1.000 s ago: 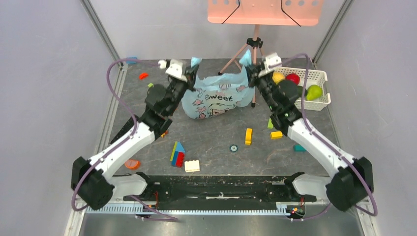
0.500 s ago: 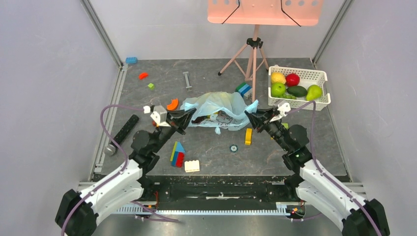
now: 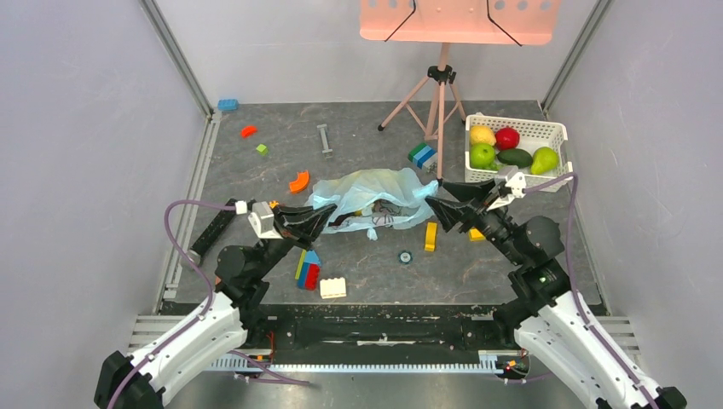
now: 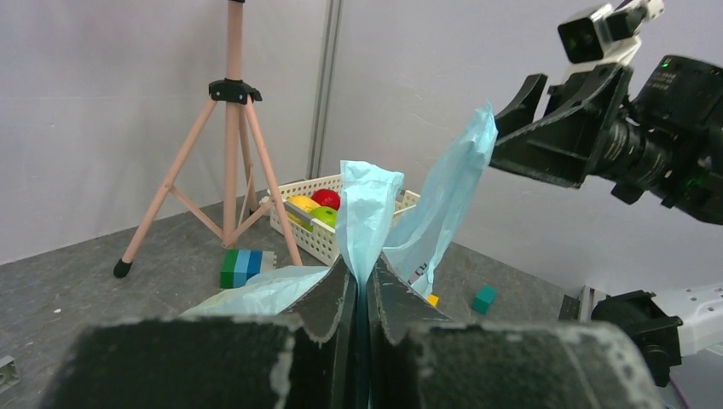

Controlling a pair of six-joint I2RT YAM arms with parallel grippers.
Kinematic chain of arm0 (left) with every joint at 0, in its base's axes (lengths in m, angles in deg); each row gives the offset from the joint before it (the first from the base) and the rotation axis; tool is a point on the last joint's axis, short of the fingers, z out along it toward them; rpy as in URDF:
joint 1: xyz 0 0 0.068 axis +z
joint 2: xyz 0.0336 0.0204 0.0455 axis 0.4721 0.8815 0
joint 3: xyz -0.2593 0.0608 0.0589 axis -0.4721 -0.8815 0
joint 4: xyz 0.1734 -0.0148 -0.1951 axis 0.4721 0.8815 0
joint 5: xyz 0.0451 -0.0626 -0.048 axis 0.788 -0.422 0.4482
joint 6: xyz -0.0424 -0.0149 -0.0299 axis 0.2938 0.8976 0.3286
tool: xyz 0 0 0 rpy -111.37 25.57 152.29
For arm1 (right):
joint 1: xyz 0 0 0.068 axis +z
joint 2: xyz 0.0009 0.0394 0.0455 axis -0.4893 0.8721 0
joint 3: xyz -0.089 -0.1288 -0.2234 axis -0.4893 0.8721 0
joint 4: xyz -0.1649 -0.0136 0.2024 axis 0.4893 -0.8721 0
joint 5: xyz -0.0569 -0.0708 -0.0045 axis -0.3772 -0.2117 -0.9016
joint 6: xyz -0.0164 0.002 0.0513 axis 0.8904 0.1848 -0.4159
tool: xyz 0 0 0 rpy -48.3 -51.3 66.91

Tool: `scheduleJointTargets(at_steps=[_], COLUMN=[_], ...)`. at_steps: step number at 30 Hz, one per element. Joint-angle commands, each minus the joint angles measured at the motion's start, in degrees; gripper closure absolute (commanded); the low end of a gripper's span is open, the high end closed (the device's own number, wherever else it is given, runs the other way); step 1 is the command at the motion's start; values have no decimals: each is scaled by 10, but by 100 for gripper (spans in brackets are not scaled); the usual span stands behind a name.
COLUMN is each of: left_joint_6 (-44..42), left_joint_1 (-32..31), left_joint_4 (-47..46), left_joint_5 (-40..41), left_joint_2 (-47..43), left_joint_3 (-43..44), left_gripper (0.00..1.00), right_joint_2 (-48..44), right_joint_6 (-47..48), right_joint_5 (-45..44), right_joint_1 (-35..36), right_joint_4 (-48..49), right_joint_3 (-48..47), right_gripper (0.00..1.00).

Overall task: Take the fake fruits out of the plastic bag
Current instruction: Adjust the plastic bag at the center of the board.

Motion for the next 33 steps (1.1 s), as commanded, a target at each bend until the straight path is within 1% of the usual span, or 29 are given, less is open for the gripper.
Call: scheduleJointTargets(at_steps=[1,3,4,5,6,9,10,12,14,15,17,19,21,23,24,27,29,33], left_joint_6=[29,34,34,35,37,43,44,44,44,44,43,41,39,40,41,41,43,46], left_joint_1=[-2,-2,-2,-2,-2,-2,-2,-2,-2,-2,-3,-3,-3,-3,-3,-3,-3,-3], left_joint_4=[1,13,20,22,21,24,25,28,30,34,39,47,53,55,57,61,68,82], left_joint_5=[-5,6,8,8,8,8,8,8,9,10,10,10,12,16,20,27,36,53], left_joint_2=[4,7,10,13,16,24,26,29,29,28,26,23,20,17,16,14,11,8], left_joint_3=[3,9,12,14,16,21,22,25,28,30,33,36,38,38,38,37,38,42], left_gripper=[88,88,88,88,87,87,87,87,87,87,87,87,86,87,86,86,86,86], right_joint_2=[-14,-27,-30,-28,-20,21,35,64,90,109,145,170,187,210,221,263,290,335], right_joint_6=[-36,-46,-51,-52,-47,-31,-32,8,-36,-35,-33,-37,-59,-58,-45,-3,-5,-5], right_joint_5=[2,6,17,34,60,120,124,164,122,115,126,135,113,70,34,-117,-176,-314], right_joint_1=[1,1,1,1,1,1,0,0,1,1,1,1,6,30,61,164,216,317], right_joint_4=[-58,-52,-52,-53,-61,-82,-79,-53,-48,-59,-89,-86,-70,-92,-119,-194,-219,-259], right_joint_3=[-52,-58,-64,-77,-91,-156,-169,-186,-195,-209,-250,-272,-282,-309,-331,-387,-412,-450], right_gripper=[33,26,21,9,2,2,2,2,2,2,2,2,5,10,13,22,32,55])
